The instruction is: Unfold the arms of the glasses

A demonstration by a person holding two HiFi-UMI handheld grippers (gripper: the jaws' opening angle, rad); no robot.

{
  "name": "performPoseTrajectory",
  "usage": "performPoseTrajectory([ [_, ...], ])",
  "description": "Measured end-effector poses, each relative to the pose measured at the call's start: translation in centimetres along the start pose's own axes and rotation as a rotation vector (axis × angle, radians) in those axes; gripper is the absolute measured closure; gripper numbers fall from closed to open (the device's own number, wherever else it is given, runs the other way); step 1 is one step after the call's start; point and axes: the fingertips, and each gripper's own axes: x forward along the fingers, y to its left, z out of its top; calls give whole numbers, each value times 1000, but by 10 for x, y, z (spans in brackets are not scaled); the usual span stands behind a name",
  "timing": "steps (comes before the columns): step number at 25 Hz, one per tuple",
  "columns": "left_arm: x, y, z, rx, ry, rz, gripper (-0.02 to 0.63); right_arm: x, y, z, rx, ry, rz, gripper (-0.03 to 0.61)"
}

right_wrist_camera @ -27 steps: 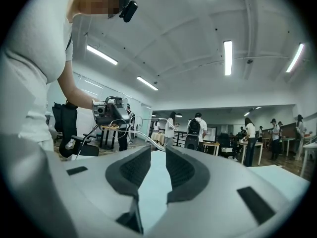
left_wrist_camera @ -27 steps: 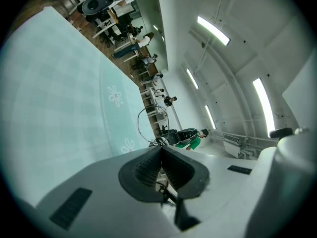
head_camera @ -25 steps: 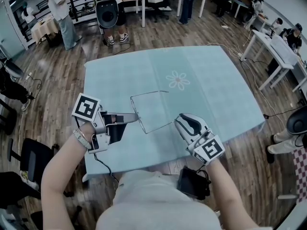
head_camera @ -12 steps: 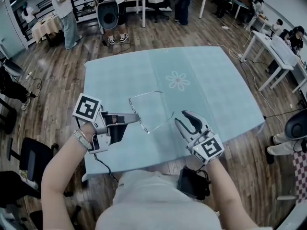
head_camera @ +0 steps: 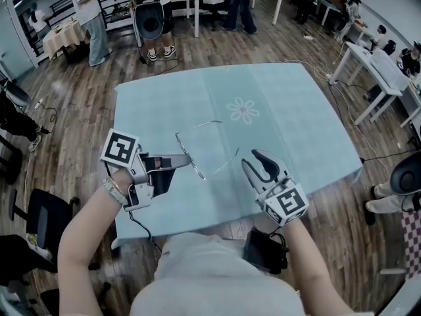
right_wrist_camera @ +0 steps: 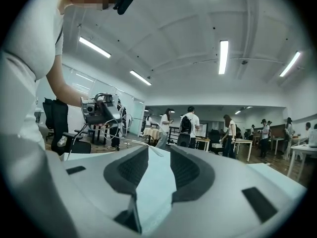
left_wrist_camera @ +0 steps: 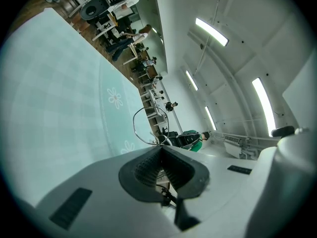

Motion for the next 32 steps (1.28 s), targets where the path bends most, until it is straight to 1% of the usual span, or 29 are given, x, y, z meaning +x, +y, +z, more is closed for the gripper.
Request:
performPoseTrajectory([
  [6,2,3,3,17,-49,-22,606,2,3,9,9,0,-23,450],
  [9,2,5,6,24,-89,-39,606,4,2,13,28,11,-47,453],
  [13,5,8,10,66,-148,-35,606,6,-3,13,73,45,-95,454],
  [18,9,12,12,65,-211,-55,606,11,-3,19,72,59,-123,458],
  [22,10,14,14,43,-256,-72,606,14,-1,27,70,50,-133,493],
  [25,7,16,18,67,-288,-69,606,17,2,31,75,45,-135,509],
  [28,5,12,22,72,-329,-78,606,20,4,36,79,33,-143,520],
  [32,1,11,27,74,-380,-87,606,25,6,39,88,23,-159,554],
])
